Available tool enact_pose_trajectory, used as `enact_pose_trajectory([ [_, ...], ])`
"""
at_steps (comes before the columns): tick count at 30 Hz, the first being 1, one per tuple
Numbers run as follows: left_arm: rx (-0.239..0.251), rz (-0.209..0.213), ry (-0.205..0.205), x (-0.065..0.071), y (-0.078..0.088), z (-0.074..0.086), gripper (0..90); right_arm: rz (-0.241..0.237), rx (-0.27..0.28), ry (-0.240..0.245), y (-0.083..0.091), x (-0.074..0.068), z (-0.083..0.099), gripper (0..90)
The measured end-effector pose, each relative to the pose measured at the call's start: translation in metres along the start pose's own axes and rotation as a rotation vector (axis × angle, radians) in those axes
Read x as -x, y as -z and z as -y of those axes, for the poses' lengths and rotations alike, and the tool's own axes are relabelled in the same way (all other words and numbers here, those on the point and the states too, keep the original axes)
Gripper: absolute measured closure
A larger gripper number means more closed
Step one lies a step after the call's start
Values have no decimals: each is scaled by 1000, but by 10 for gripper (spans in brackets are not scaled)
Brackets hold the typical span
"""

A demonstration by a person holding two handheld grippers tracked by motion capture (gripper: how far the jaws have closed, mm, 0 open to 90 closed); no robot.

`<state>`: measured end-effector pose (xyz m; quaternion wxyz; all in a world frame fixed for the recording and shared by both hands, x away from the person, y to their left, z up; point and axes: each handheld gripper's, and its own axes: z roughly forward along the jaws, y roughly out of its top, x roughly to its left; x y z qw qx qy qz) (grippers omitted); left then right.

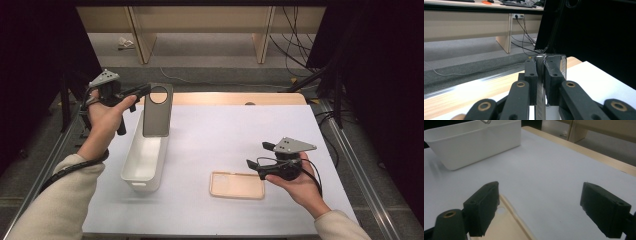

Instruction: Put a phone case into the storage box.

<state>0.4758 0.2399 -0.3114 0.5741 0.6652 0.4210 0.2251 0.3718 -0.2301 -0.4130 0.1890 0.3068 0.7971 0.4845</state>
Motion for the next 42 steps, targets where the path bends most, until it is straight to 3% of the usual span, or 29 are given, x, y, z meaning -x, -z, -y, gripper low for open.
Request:
enact_pose_trajectory([
  [23, -20, -37, -29, -19, -6, -5, 816, -3, -1, -5, -1, 1, 1, 167],
  [42, -33, -62, -23, -33, -14, -4, 816, 0, -1, -8, -1, 2, 2, 167],
])
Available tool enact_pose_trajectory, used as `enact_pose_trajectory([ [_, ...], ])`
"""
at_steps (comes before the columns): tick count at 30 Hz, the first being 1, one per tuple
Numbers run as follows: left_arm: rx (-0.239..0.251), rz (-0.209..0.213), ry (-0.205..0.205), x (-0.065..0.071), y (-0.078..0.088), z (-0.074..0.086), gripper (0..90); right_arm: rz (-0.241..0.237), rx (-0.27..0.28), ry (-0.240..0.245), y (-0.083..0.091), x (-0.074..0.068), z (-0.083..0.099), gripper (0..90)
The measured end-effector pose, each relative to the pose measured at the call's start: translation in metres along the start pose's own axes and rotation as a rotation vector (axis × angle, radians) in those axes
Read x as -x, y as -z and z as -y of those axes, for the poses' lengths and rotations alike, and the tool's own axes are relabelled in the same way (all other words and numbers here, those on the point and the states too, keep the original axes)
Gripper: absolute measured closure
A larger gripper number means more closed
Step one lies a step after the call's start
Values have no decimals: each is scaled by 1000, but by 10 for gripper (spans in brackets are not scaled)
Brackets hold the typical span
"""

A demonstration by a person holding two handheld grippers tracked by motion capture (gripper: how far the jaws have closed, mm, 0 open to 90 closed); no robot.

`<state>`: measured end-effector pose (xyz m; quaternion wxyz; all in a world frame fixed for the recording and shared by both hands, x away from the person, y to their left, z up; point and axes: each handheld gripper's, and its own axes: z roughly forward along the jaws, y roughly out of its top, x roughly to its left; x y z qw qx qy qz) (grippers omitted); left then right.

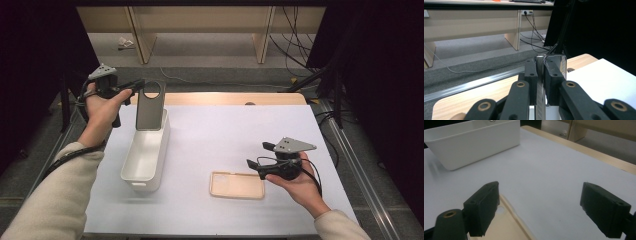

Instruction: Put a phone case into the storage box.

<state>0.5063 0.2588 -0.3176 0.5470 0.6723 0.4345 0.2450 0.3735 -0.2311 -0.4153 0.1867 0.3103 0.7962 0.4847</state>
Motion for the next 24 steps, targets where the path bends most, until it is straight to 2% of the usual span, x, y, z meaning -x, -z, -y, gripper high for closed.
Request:
enact_pose_trajectory([
  [14, -14, -19, 9, -8, -8, 7, 816, 0, 0, -1, 0, 0, 0, 167],
  [24, -21, -30, -5, -9, -14, 9, 816, 0, 0, -2, 0, 0, 0, 168],
])
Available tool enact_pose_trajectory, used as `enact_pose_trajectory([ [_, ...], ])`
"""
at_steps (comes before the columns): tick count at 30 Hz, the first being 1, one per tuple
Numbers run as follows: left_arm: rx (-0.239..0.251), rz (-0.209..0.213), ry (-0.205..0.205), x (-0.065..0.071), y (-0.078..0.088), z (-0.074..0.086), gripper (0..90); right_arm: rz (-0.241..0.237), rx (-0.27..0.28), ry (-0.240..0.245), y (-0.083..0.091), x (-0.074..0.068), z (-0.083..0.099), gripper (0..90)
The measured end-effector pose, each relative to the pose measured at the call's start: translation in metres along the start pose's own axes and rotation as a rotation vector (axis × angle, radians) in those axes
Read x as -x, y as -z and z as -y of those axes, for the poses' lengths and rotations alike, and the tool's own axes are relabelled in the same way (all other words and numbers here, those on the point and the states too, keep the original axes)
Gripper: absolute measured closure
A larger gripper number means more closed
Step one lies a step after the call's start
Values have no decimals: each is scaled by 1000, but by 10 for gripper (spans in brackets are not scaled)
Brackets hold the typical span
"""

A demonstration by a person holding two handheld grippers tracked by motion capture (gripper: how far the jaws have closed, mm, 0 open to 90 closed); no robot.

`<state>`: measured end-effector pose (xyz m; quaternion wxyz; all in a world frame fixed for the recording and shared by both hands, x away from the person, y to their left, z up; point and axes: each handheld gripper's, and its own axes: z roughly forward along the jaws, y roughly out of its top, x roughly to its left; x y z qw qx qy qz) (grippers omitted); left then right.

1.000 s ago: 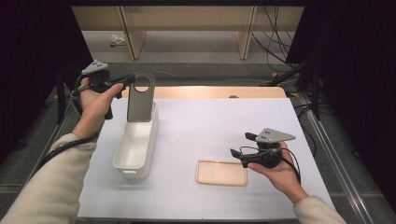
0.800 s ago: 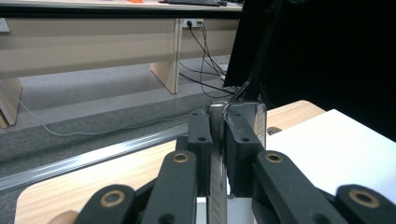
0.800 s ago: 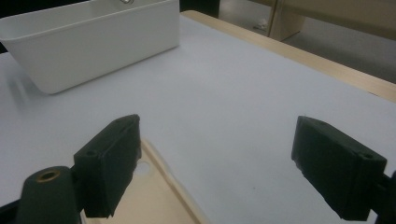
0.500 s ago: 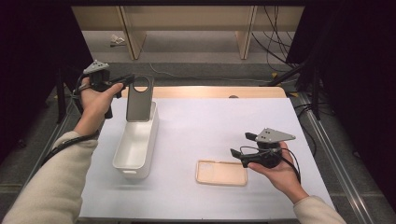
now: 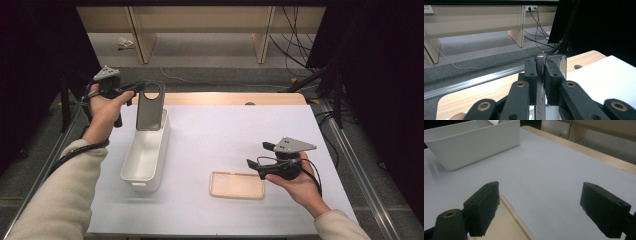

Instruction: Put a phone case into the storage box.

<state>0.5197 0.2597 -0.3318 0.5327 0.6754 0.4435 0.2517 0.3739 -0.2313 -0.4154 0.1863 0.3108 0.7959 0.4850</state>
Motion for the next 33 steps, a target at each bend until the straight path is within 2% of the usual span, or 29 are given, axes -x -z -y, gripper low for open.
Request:
enact_pose_trajectory([
  [12, 5, 4, 10, -1, -7, 1, 816, 0, 2, 0, 0, 1, 0, 169],
  [33, -15, -5, 21, -4, -16, 10, 816, -1, 3, -2, 0, 1, 0, 169],
])
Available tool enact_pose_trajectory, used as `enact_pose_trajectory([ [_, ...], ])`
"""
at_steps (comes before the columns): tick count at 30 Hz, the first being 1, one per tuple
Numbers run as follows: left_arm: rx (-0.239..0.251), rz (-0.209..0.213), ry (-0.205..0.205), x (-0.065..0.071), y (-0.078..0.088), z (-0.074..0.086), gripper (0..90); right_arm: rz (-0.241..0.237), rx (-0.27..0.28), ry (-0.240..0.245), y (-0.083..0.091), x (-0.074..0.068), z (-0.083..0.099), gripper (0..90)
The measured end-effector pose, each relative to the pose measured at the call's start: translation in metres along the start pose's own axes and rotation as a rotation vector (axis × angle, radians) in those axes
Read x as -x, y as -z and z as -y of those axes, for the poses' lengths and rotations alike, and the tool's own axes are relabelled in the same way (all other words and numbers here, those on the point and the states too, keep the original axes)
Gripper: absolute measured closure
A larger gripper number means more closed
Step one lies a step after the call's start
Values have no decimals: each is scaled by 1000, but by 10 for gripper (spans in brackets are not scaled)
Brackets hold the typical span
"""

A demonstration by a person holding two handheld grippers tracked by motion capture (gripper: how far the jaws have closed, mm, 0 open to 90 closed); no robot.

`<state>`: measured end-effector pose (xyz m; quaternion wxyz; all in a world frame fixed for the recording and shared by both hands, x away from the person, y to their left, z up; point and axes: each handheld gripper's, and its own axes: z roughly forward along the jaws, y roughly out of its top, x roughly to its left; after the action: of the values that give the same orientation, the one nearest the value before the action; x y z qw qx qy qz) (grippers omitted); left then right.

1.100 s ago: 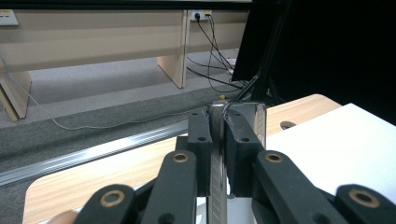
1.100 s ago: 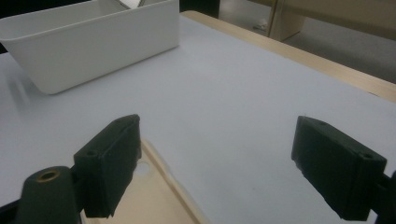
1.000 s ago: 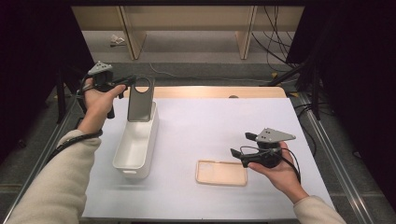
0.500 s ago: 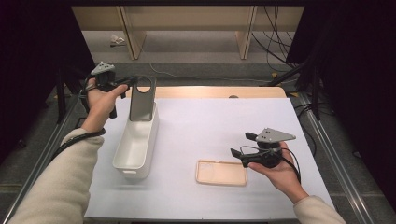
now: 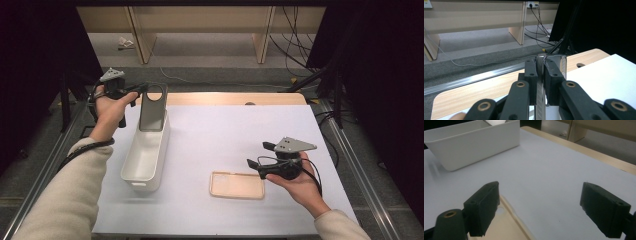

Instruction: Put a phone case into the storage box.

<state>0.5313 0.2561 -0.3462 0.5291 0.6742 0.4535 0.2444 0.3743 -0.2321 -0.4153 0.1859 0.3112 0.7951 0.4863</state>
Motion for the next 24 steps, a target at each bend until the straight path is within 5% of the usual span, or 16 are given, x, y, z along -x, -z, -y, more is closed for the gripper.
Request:
enact_pose_trajectory([
  [24, -23, -13, 20, -8, -6, 12, 815, -1, 0, 0, 0, 0, 0, 169],
])
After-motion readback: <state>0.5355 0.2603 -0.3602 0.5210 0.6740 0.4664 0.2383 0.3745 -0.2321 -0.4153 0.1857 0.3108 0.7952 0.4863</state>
